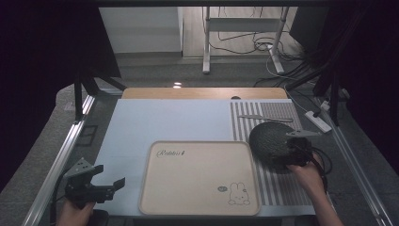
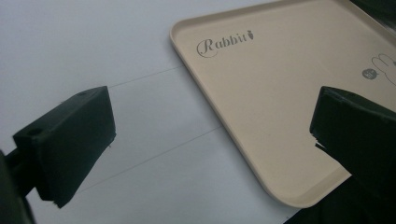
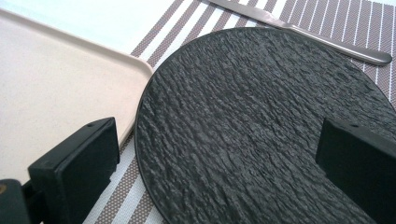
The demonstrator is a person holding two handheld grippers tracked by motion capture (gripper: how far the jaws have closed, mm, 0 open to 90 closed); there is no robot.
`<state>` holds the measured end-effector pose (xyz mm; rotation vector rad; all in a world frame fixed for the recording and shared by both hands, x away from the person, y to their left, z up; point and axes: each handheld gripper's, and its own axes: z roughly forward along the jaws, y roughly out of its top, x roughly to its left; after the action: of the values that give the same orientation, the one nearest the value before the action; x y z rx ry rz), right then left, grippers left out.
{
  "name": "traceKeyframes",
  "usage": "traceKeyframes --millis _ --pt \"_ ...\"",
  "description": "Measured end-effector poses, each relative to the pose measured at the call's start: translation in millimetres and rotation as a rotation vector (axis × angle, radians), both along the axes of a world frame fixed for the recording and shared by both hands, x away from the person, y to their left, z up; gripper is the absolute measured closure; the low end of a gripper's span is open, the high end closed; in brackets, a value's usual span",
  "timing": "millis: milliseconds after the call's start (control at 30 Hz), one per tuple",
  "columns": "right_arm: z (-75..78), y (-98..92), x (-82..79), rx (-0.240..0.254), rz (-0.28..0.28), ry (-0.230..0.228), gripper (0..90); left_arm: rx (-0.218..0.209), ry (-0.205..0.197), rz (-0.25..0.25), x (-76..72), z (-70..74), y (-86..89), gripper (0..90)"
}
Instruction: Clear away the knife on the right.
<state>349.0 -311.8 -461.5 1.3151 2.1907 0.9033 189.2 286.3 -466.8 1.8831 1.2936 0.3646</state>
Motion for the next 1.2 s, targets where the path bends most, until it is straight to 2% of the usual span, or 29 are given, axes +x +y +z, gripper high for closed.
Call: traceKeyframes --millis 267,800,933,1000,1167,1200 --pt "-0.4 -0.5 8.6 0.015 -0.002 0.002 0.1 -0.003 0.005 -0.008 0.7 -0.2 0.2 0.1" --pt "-3.7 -3.4 37.4 -0.039 -0.032 -0.026 0.1 -0.009 0.007 -0.019 0.9 -0.3 0.6 0.0" --pt "-3.5 -5.0 43.2 -0.034 -0.055 -0.026 0.1 -0.008 0.006 -0.021 1.0 -0.3 0.5 0.0" --pt "-4.2 -6.5 49.8 -0.033 -0.078 -0.013 0.1 -0.009 0.006 -0.022 0.9 -0.3 0.6 0.0" --pt "-5.0 -10.6 58.2 -0.040 -0.095 0.006 0.1 -0.011 0.009 -0.023 1.4 -0.4 0.6 0.0" --pt "-5.4 -13.0 62.3 -0.057 -0.105 0.017 0.1 -0.010 0.009 -0.023 1.4 -0.4 0.6 0.0"
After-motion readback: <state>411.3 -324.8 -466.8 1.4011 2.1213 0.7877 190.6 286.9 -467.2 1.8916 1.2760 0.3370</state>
